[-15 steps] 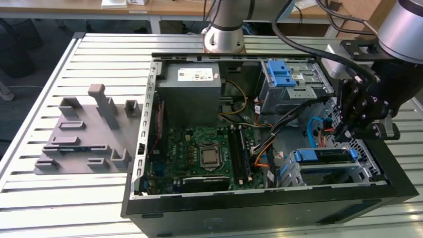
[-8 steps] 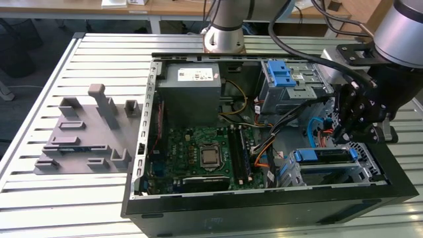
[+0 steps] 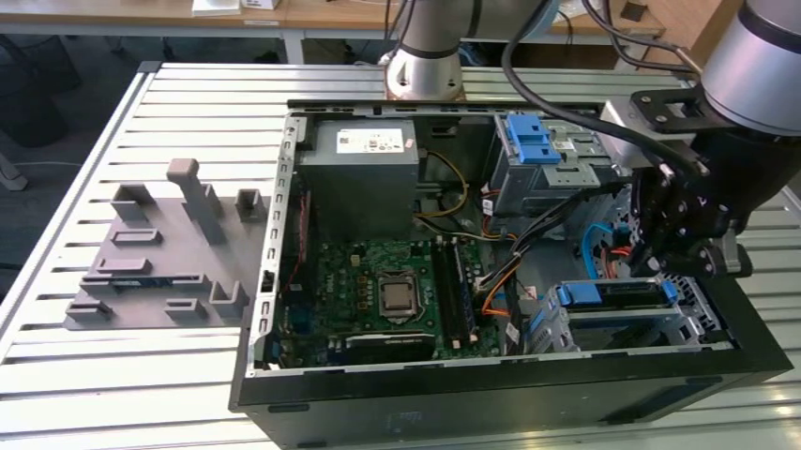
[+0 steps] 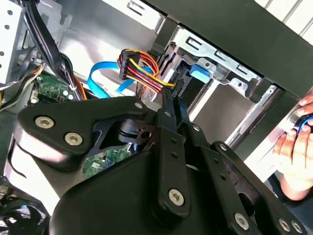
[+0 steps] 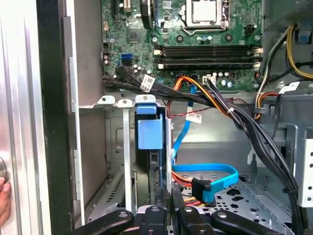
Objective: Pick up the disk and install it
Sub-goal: 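Insert the first disk wire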
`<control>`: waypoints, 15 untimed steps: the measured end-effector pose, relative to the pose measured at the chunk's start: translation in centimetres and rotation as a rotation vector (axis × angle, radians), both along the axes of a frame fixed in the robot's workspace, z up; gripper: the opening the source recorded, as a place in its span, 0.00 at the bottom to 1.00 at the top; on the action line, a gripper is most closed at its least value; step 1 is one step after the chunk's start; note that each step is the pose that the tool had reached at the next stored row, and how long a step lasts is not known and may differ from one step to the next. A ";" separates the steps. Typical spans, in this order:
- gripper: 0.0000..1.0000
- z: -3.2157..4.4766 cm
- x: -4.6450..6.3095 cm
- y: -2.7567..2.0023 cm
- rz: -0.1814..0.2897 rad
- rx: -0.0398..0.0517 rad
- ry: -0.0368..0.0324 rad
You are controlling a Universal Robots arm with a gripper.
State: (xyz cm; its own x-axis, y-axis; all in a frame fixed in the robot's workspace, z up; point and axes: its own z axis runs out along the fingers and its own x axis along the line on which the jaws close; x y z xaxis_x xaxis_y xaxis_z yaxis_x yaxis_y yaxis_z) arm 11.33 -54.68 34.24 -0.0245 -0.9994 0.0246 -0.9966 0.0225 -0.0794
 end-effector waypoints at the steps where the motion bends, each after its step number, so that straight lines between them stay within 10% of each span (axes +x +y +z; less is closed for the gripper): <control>1: 0.16 -0.04 0.0 -0.04 0.007 0.0001 -0.0006; 8: 0.16 -0.39 -0.3 -0.31 0.017 0.0031 -0.0175; 15: 0.16 -0.67 -0.3 -0.51 0.017 0.0030 -0.0190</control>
